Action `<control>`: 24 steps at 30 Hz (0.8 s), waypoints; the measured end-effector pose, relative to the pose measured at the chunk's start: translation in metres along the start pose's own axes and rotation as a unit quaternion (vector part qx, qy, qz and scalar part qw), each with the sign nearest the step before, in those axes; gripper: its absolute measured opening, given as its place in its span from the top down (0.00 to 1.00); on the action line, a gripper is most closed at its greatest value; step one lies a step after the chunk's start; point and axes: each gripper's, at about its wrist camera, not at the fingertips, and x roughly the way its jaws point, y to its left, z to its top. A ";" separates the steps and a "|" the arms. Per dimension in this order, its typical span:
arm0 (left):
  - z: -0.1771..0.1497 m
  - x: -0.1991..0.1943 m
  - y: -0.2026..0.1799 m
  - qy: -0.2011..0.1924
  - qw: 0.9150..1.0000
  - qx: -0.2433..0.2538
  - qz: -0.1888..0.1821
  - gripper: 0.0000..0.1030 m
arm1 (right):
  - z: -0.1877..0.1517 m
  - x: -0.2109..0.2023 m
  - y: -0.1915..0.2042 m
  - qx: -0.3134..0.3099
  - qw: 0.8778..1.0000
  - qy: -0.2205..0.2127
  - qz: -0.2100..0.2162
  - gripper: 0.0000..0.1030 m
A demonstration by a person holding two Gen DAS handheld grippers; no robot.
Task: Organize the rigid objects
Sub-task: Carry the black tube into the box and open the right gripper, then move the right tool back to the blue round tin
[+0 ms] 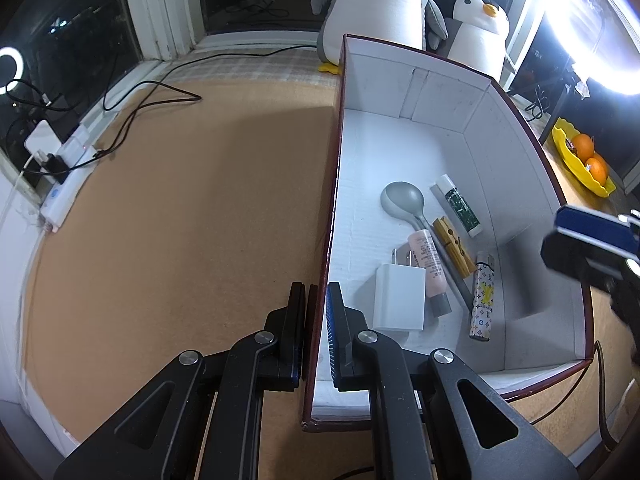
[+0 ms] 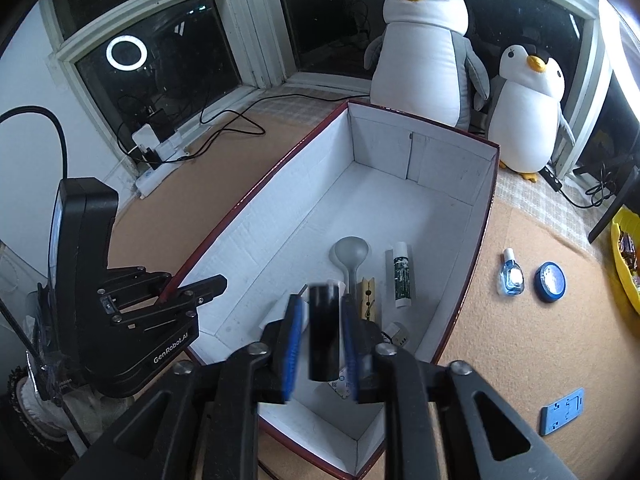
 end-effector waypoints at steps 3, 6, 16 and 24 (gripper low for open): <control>0.000 0.000 0.000 0.000 1.000 0.001 0.001 0.91 | 0.000 -0.006 0.003 -0.003 1.000 -0.017 0.000 0.44; 0.000 0.000 0.000 0.000 1.000 0.002 0.002 0.91 | 0.001 -0.010 0.004 -0.005 1.000 -0.024 0.003 0.43; -0.001 0.000 0.001 0.001 1.000 0.003 0.004 0.91 | 0.002 -0.021 -0.010 0.014 0.999 -0.039 0.000 0.40; -0.001 -0.001 0.000 0.000 1.000 0.006 0.010 0.91 | 0.001 -0.035 -0.034 0.038 0.998 -0.057 -0.006 0.40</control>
